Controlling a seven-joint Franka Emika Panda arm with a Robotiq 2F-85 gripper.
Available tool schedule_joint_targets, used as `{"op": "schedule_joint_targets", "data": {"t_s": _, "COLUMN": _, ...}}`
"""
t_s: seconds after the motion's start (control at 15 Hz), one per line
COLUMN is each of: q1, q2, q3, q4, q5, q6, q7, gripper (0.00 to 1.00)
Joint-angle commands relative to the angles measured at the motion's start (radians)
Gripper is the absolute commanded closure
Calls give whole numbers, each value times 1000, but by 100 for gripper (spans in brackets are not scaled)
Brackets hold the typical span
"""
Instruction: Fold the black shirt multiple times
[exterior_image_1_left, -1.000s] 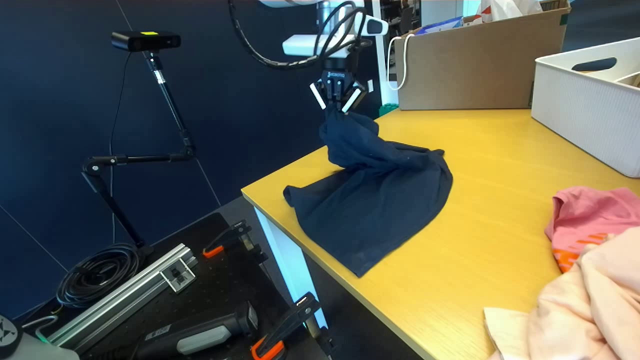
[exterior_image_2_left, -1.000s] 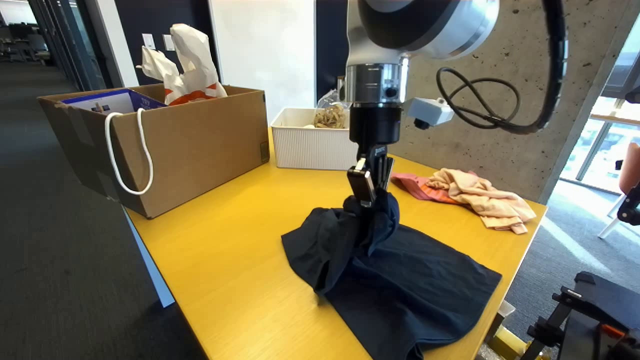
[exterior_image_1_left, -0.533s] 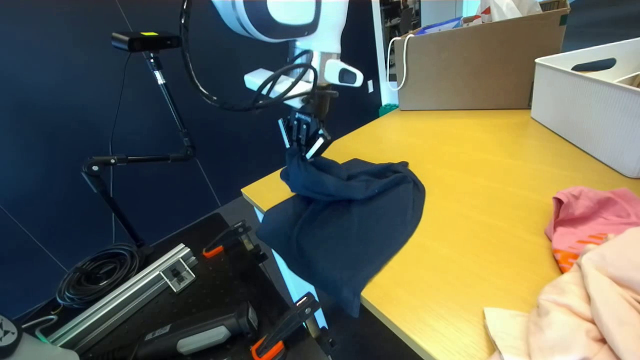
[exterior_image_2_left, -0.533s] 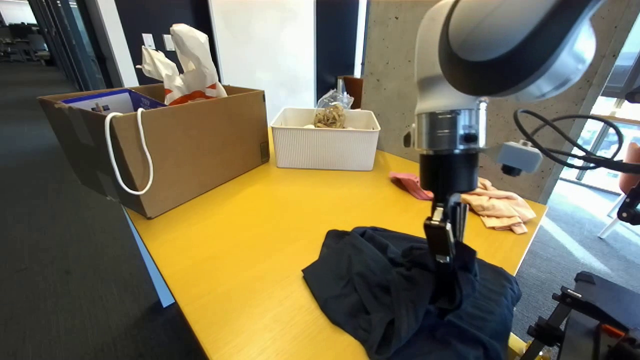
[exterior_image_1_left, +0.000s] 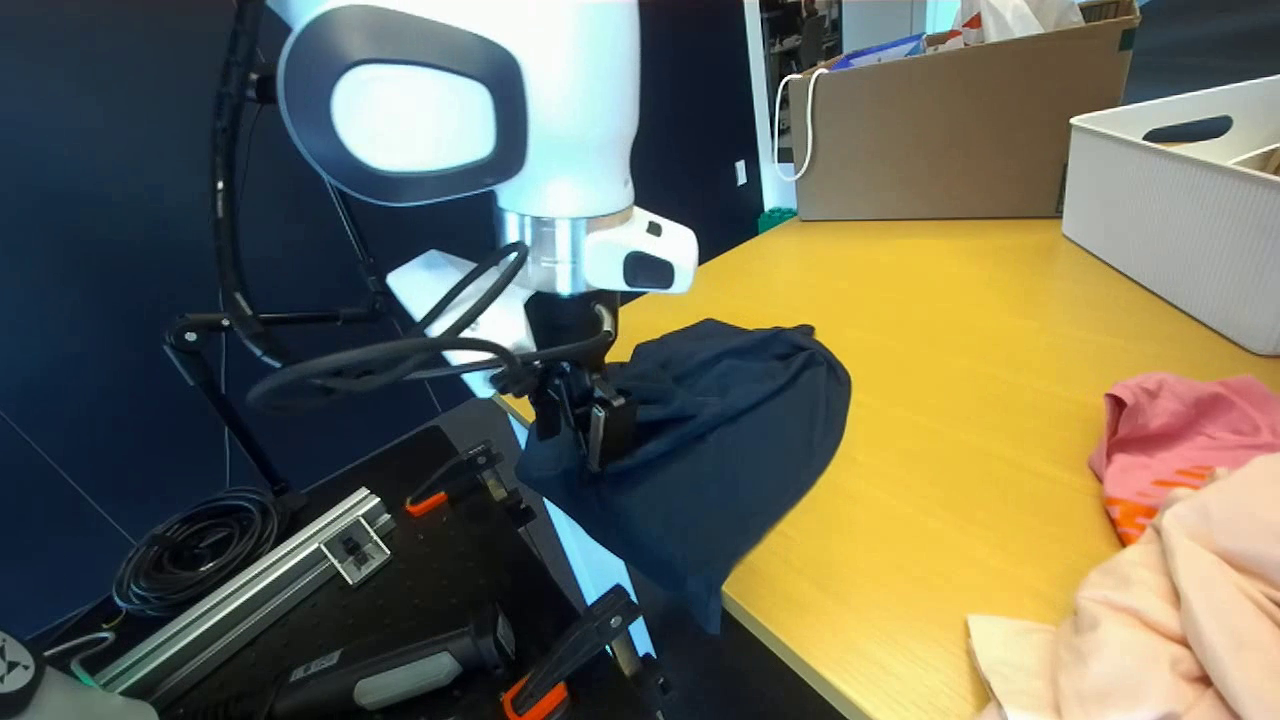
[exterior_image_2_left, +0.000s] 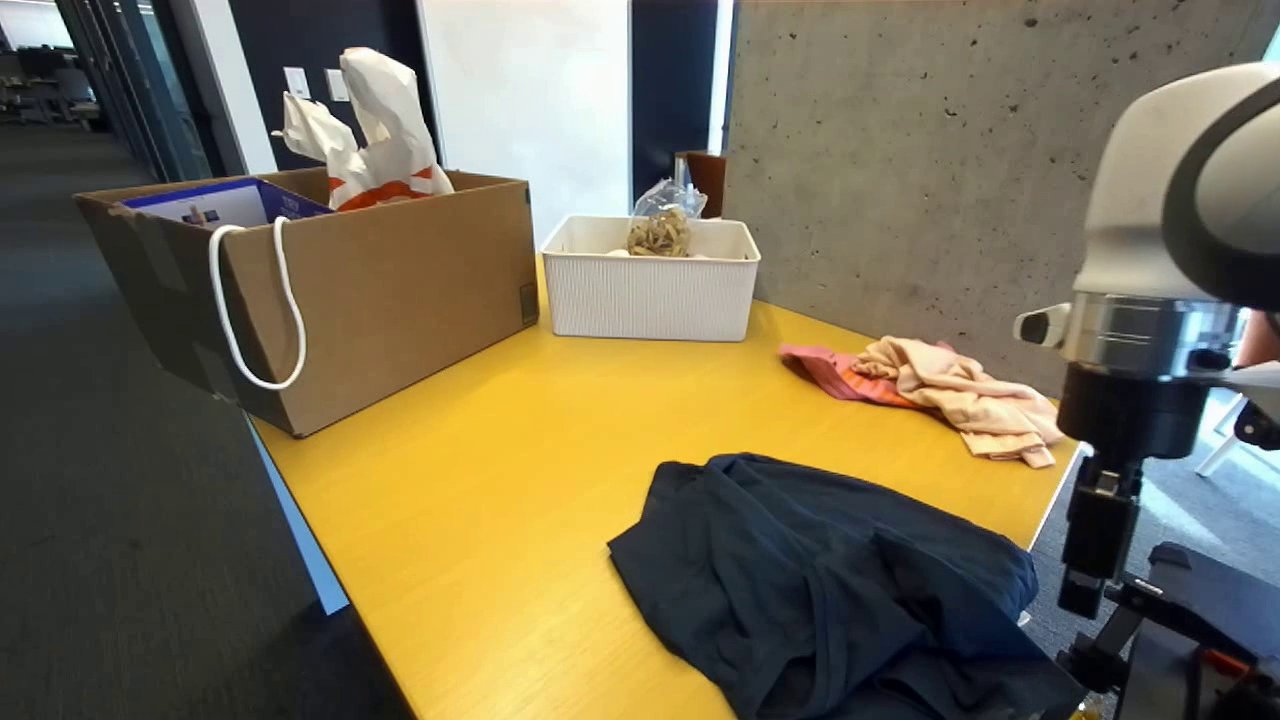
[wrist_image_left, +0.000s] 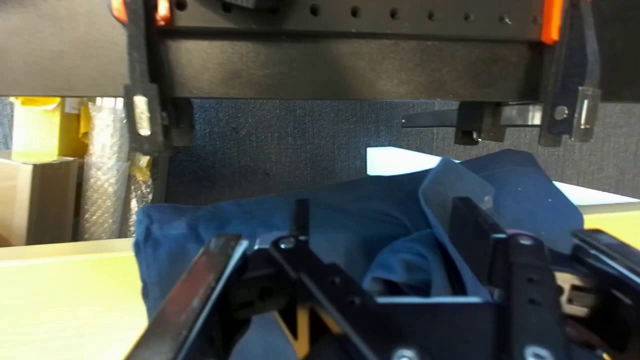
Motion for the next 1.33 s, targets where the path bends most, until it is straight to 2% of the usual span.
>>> {"op": "schedule_joint_targets", "data": {"t_s": 0.0, "q1": -5, "q2": -249, "q3": -50, "q4": -163, "q5": -12, "q6": 75, "q7": -54, "gripper": 1}}
{"op": "schedule_joint_targets", "data": {"t_s": 0.07, "q1": 2, "q2": -278, "q3": -68, "q4": -159, "q5": -34, "q6": 69, "q7": -48, "gripper": 0}}
{"op": "schedule_joint_targets", "data": {"t_s": 0.2, "q1": 21, "q2": -290, "q3": -95, "q4": -68, "q5": -38, "q6": 5, "q7": -63, "gripper": 0}}
{"op": "schedule_joint_targets", "data": {"t_s": 0.4, "q1": 60, "q2": -214, "q3": -115, "q4": 108, "q5": -9, "q6": -45, "q7": -78, "gripper": 0}}
{"op": "schedule_joint_targets", "data": {"t_s": 0.67, "q1": 86, "q2": -29, "q3": -110, "q4": 354, "q5": 58, "q6": -117, "q7": -157, "gripper": 0}}
{"op": "schedule_joint_targets", "data": {"t_s": 0.87, "q1": 59, "q2": 119, "q3": -70, "q4": 480, "q5": 110, "q6": -145, "q7": -220, "gripper": 0}}
{"op": "schedule_joint_targets", "data": {"t_s": 1.07, "q1": 29, "q2": 273, "q3": -27, "q4": 581, "q5": 98, "q6": -156, "q7": -234, "gripper": 0}}
{"op": "schedule_joint_targets", "data": {"t_s": 1.27, "q1": 27, "q2": 408, "q3": 0, "q4": 656, "q5": 31, "q6": -127, "q7": -194, "gripper": 0}}
